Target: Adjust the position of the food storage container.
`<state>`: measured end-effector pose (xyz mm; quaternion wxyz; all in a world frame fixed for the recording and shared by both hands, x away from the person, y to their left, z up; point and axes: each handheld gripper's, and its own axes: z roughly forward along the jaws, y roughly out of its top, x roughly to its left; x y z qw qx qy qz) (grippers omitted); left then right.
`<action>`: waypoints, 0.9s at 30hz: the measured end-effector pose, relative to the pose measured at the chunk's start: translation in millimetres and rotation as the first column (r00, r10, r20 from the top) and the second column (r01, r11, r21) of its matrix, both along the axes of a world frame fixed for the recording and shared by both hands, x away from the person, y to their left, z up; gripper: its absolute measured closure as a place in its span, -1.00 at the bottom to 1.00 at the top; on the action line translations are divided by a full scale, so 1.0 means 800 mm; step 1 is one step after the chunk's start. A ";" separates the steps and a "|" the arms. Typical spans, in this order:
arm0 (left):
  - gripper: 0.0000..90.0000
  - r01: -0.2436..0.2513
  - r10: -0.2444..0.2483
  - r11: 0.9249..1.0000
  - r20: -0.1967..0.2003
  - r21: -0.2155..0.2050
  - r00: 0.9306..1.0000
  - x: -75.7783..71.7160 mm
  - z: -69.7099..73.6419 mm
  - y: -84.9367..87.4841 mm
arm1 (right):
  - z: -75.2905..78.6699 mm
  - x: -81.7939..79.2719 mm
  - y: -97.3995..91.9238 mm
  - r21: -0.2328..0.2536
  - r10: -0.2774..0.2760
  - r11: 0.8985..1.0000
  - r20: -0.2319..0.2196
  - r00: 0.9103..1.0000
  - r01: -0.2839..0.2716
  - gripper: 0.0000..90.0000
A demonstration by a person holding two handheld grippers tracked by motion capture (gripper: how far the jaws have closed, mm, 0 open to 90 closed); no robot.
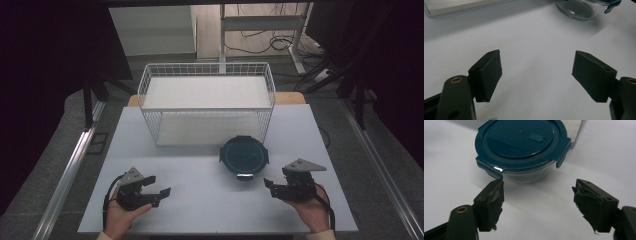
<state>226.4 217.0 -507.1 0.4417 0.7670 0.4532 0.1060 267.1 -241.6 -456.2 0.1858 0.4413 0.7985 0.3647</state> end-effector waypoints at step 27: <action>-0.48 -0.006 0.006 1.000 -0.010 0.008 1.000 0.003 -0.004 0.001 | 0.046 0.153 0.026 -0.079 0.030 0.996 -0.171 0.985 -0.044 0.68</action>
